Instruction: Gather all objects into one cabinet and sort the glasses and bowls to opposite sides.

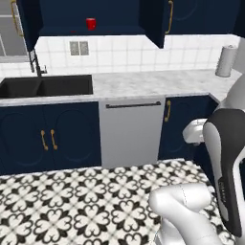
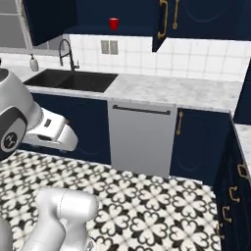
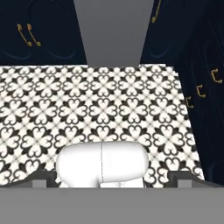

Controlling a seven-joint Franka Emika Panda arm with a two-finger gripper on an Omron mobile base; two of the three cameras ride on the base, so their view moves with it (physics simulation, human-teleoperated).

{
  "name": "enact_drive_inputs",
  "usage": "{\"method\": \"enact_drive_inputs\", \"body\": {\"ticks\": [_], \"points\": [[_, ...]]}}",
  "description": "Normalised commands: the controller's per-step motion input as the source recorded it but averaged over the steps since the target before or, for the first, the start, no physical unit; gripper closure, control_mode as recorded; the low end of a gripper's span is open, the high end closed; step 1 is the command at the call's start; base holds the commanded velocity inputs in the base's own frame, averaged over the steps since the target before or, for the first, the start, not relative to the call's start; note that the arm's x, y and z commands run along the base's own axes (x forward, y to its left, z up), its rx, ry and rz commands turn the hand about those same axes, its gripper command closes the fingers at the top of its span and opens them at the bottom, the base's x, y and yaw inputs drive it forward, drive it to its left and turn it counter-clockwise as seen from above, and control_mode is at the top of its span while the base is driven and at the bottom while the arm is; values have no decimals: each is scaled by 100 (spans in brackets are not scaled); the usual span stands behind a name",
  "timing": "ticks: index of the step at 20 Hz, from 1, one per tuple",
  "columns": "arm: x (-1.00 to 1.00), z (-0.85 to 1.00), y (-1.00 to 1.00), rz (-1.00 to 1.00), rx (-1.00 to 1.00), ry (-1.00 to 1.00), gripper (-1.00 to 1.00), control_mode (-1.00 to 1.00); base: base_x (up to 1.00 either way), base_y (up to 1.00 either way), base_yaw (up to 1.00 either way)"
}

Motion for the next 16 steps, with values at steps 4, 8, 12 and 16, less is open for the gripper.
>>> {"method": "enact_drive_inputs", "body": {"ticks": [4,8,12,16], "points": [[0,0,0,0,0,0,-100,100,100,29,5],[0,0,0,0,0,0,-100,100,100,42,3],[0,0,0,0,0,0,-100,100,100,46,2],[0,0,0,0,0,0,-100,100,99,48,0]]}}
